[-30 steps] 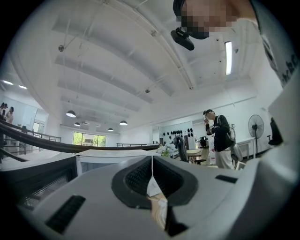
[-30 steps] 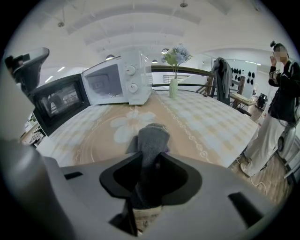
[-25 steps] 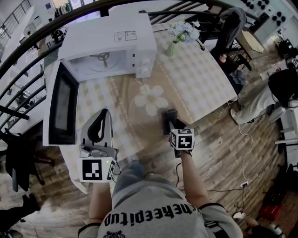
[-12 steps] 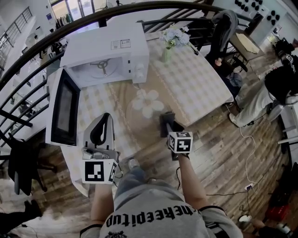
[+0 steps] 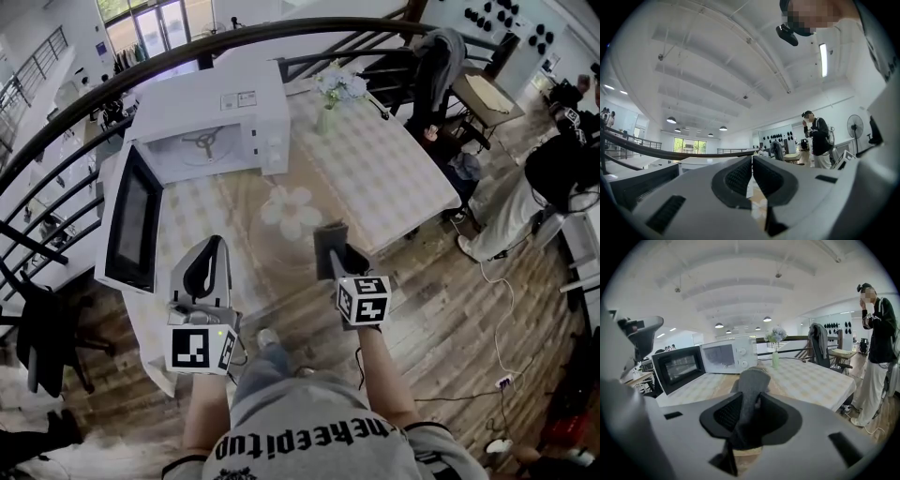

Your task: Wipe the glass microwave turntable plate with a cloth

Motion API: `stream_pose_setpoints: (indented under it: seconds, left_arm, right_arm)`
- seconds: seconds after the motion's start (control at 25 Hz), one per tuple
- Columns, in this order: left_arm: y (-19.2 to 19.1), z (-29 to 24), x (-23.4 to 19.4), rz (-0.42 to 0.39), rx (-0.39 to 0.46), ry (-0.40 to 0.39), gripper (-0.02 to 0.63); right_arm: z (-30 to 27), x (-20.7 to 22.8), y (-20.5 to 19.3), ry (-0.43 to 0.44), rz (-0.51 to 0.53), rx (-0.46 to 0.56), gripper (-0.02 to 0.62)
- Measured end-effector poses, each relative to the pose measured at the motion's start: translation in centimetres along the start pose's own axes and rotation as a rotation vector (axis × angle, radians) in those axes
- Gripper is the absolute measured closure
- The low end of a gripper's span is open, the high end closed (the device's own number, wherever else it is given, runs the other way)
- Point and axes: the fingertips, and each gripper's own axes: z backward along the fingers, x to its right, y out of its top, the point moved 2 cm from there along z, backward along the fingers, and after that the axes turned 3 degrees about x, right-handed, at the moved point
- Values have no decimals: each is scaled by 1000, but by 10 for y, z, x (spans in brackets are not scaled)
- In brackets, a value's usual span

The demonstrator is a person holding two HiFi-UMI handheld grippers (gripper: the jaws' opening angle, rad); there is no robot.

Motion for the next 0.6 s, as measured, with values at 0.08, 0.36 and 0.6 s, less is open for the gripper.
stream_pose_setpoints:
  seconds: [0.08, 0.36, 0.6]
  left_arm:
    - [3, 5, 4, -1, 1, 0, 595]
    - [14, 18, 21, -7, 15, -6, 595]
    - [20, 27, 35, -9, 25, -12, 595]
  right_arm:
    - [12, -2, 7, 6, 0, 31, 472]
    - [50, -4, 33, 21, 6, 129, 471]
    - [79, -8, 48, 37, 27, 190, 469]
